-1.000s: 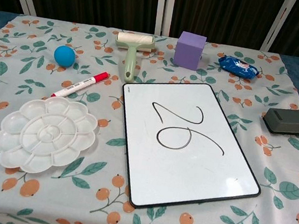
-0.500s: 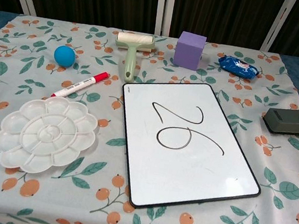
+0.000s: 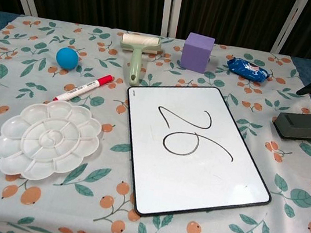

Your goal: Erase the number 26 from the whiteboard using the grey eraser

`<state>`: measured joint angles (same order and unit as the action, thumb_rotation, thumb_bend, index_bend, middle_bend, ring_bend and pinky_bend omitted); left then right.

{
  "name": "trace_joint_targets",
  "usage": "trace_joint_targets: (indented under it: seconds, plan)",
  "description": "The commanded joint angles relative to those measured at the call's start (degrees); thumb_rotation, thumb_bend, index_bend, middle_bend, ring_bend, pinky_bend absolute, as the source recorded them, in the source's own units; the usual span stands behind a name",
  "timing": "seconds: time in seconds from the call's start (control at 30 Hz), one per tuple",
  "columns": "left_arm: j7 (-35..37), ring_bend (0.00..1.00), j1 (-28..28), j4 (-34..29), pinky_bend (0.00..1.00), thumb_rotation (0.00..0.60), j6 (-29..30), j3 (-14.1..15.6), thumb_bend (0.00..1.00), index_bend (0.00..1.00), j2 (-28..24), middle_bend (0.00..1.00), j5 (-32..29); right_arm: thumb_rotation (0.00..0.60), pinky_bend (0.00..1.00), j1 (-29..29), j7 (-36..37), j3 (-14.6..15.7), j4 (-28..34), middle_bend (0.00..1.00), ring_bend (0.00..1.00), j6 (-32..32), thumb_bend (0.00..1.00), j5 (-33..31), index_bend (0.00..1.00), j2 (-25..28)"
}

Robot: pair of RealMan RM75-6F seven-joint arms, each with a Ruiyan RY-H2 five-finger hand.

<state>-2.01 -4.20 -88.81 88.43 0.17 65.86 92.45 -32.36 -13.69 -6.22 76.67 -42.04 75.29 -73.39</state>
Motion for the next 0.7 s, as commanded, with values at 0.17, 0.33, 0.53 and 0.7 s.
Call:
trace_joint_targets:
  seconds: [0.17,0.33,0.53,0.7]
  plan:
    - [1.1,0.03,-0.1,0.8,0.18,0.600,-0.6,0.2,0.00,0.03,0.0,0.04,-0.4,0.600,0.00,-1.0,0.4,0.2,-3.6,0.02,0.00,-1.3,0.18,-1.5,0.00,-5.3]
    - [2.3,0.04,0.0,1.0,0.18,0.600,-0.7,0.5,0.00,0.03,-0.7,0.04,-0.5,0.600,0.00,-1.0,3.7,0.7,-4.7,0.12,0.06,-3.3,0.18,0.7,0.00,-6.3]
    - [2.7,0.04,0.2,1.1,0.18,0.600,-0.3,0.5,0.00,0.03,-1.0,0.04,-0.3,0.600,0.06,-1.5,5.7,1.3,-4.0,0.16,0.08,-3.4,0.18,1.6,0.10,-5.6]
    - [2.7,0.04,0.2,1.1,0.18,0.600,-0.5,0.6,0.00,0.03,-0.8,0.04,-0.2,0.600,0.14,-1.7,6.1,1.7,-4.0,0.22,0.14,-3.5,0.18,1.5,0.19,-5.7]
